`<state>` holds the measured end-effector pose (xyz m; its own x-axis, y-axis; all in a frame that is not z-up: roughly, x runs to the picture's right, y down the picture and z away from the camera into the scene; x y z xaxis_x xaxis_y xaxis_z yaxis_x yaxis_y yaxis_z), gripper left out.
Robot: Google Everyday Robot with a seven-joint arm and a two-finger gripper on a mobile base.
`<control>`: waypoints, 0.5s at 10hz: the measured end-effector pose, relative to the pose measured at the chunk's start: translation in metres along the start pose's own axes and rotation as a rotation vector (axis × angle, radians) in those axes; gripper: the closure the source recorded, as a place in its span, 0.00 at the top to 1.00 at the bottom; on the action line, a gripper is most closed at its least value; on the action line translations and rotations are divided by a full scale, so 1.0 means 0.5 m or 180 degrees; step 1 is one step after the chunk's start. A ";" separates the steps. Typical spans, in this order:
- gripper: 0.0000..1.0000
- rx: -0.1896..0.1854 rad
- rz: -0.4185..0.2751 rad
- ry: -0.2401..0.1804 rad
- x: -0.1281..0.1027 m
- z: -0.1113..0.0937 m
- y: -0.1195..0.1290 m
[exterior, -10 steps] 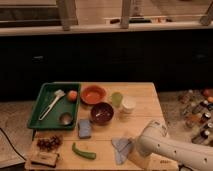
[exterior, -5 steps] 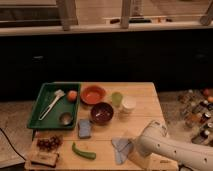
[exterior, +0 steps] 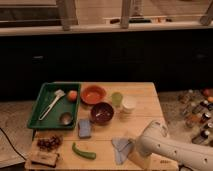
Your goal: Wipe purple bowl with towel
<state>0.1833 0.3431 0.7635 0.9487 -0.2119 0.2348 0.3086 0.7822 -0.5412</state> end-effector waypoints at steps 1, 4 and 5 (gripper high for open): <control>0.80 -0.0001 -0.0002 -0.0001 0.000 -0.001 0.000; 0.80 0.0028 -0.0041 -0.0103 -0.008 -0.008 -0.008; 0.80 0.0053 -0.0085 -0.0138 -0.017 -0.013 -0.018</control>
<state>0.1730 0.3342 0.7610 0.9361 -0.2076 0.2839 0.3324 0.7863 -0.5209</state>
